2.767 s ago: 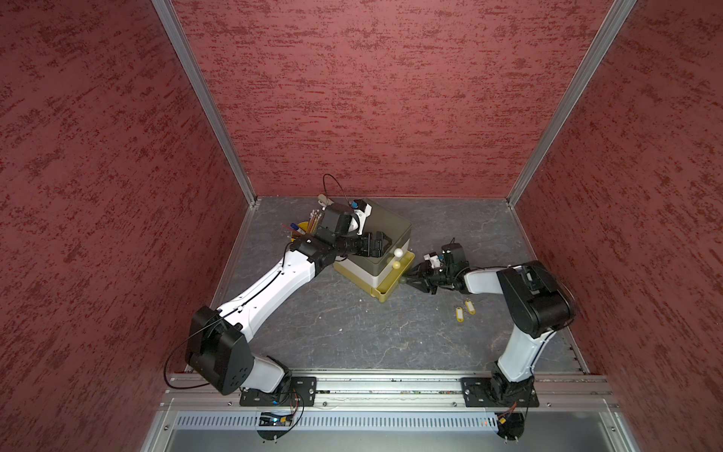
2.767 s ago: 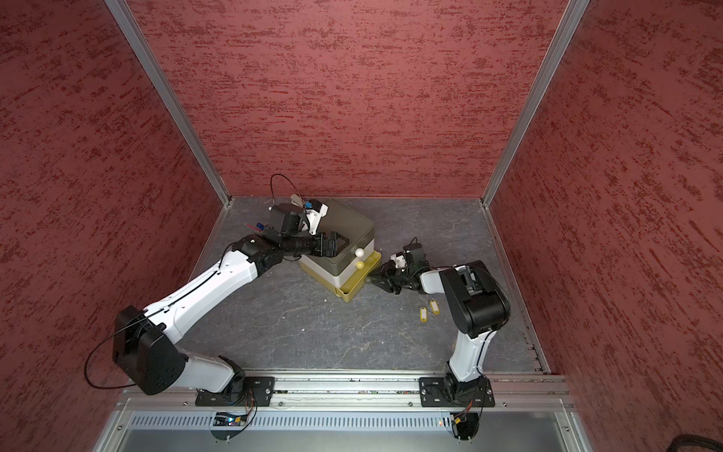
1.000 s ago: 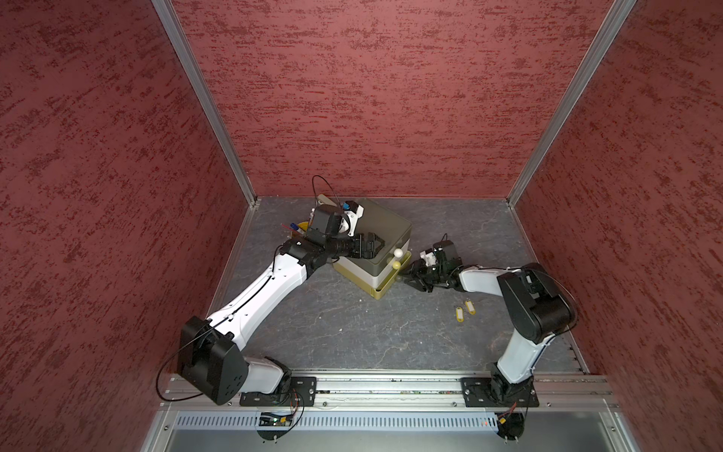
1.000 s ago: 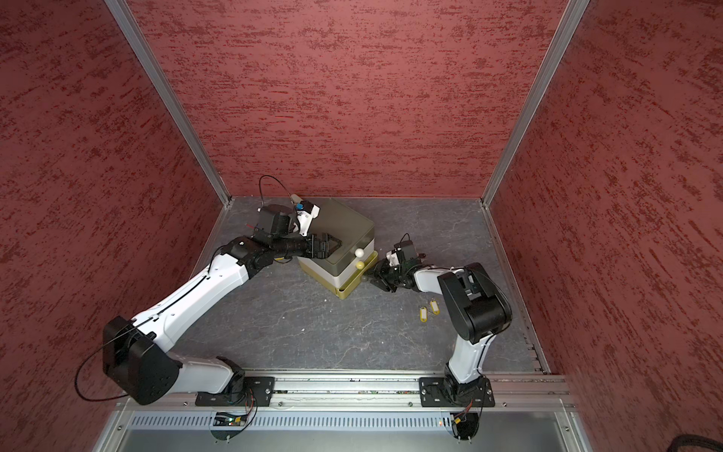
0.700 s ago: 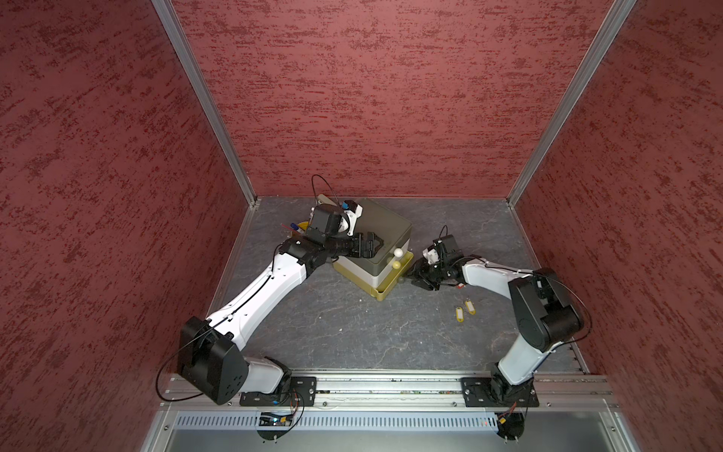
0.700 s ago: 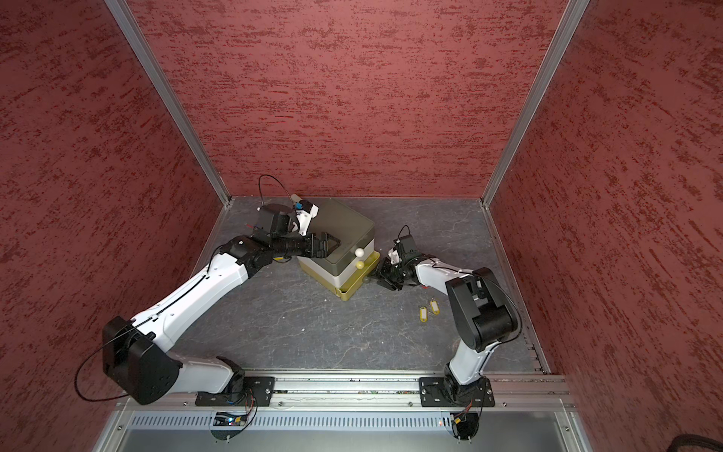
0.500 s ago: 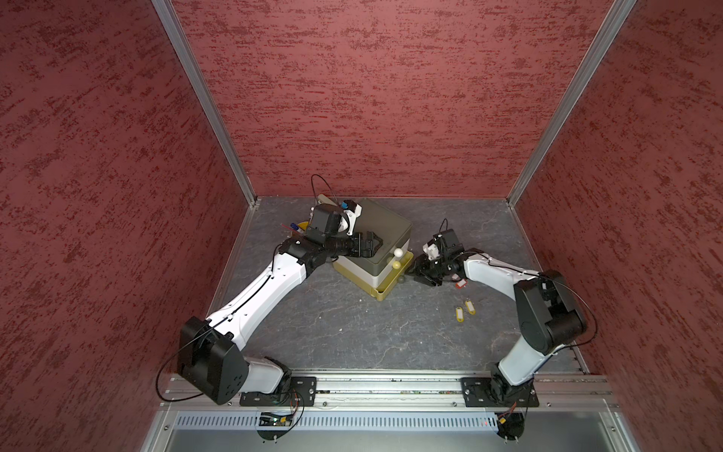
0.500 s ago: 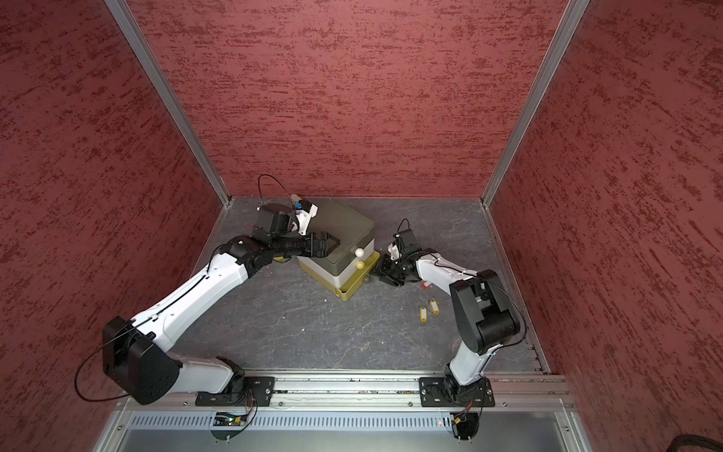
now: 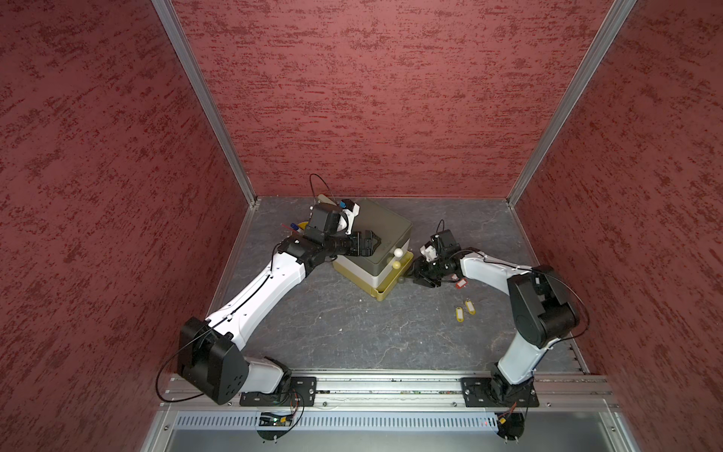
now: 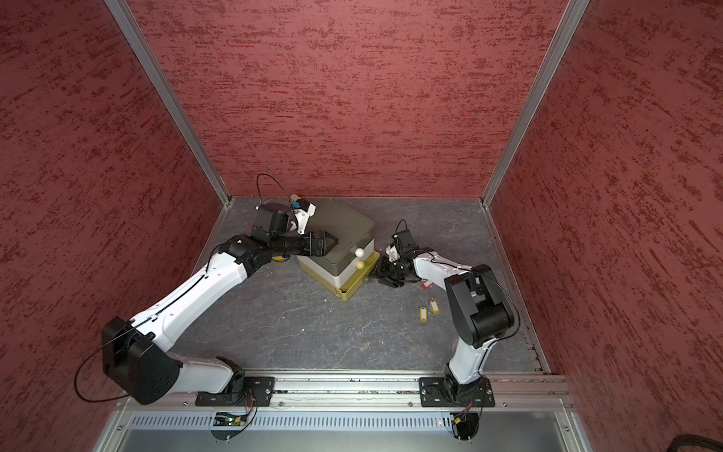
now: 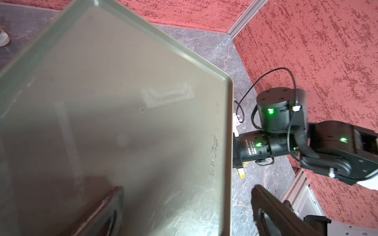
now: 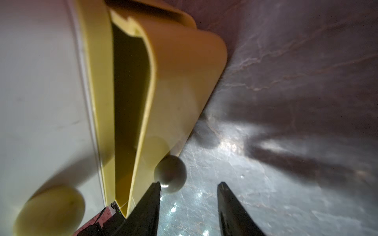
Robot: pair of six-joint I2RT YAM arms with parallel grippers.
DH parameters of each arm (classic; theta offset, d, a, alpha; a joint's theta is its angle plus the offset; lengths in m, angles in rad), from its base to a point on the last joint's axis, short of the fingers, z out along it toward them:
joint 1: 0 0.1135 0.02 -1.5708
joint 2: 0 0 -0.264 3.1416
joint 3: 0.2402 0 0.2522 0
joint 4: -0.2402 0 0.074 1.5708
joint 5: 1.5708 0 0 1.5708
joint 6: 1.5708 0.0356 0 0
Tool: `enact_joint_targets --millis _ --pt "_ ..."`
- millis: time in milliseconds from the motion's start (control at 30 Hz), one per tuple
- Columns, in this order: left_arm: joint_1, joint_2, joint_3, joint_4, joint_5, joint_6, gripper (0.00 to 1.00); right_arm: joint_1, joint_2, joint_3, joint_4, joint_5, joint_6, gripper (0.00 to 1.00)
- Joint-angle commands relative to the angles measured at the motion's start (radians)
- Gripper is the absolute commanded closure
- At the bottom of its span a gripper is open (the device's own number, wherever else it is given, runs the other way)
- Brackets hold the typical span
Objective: Take the keys out of the drawer
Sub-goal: Close the drawer in the storage box.
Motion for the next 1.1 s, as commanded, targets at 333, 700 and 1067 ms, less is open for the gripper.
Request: enact_joint_targets --millis 333,700,1067 --pt "0.013 -0.127 0.004 0.05 -0.065 0.004 0.0 -0.01 0.179 0.062 0.315 -0.117 0.226 0.5" --pt "0.018 -0.155 -0.017 0.087 -0.08 0.011 0.0 -0.048 0.169 0.039 0.312 -0.119 0.22 0.43" --pt "0.018 -0.172 -0.023 0.102 -0.092 0.012 0.0 -0.088 0.051 -0.009 0.214 -0.08 0.15 0.42"
